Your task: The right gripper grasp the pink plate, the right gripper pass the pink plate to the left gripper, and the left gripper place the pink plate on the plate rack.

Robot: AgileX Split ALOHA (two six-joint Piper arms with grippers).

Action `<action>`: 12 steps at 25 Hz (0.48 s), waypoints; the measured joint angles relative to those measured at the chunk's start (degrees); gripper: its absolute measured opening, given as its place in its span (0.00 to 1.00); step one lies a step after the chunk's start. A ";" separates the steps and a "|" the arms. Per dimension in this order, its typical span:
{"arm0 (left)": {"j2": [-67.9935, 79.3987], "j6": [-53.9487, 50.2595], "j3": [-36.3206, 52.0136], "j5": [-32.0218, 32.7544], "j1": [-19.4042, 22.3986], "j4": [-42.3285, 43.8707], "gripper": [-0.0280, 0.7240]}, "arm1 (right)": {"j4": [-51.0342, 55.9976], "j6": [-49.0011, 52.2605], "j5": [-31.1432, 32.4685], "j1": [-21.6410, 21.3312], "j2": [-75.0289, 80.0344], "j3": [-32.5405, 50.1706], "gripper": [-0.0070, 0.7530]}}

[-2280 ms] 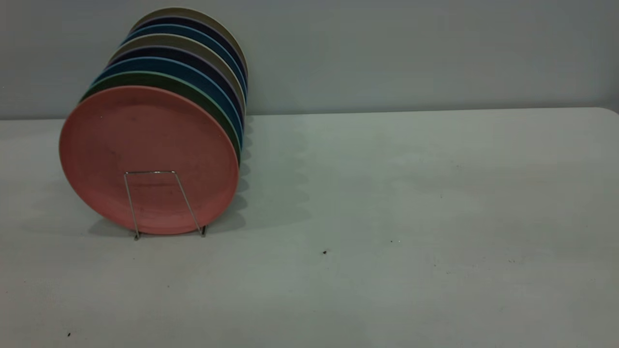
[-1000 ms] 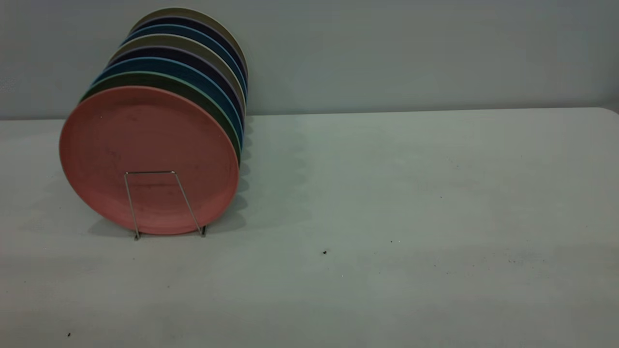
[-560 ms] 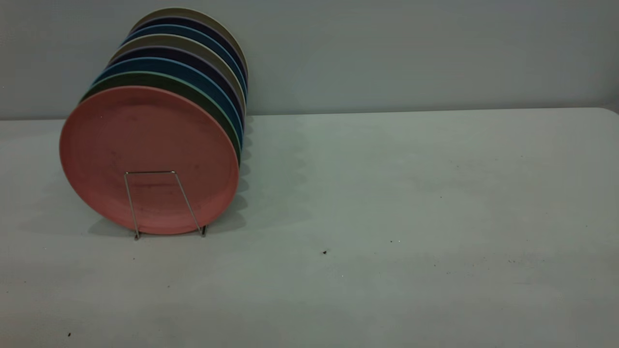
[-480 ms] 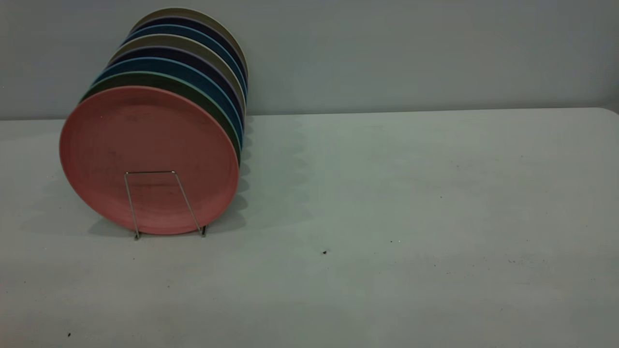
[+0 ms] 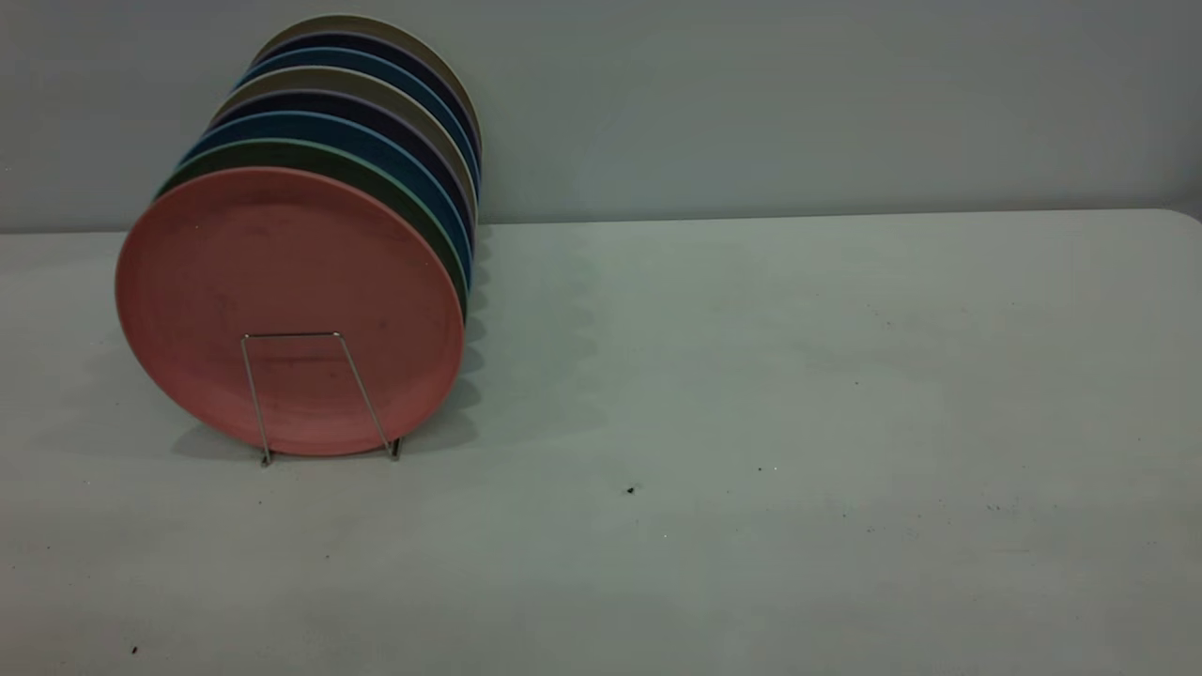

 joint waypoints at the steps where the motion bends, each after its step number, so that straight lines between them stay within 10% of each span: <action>1: 0.00 0.00 0.00 0.00 0.00 0.00 0.57 | 0.00 0.00 0.00 0.00 0.00 0.00 0.68; 12: -6.08 0.01 0.00 0.00 0.00 0.00 0.57 | 0.00 0.00 0.14 -0.05 -3.19 0.00 0.68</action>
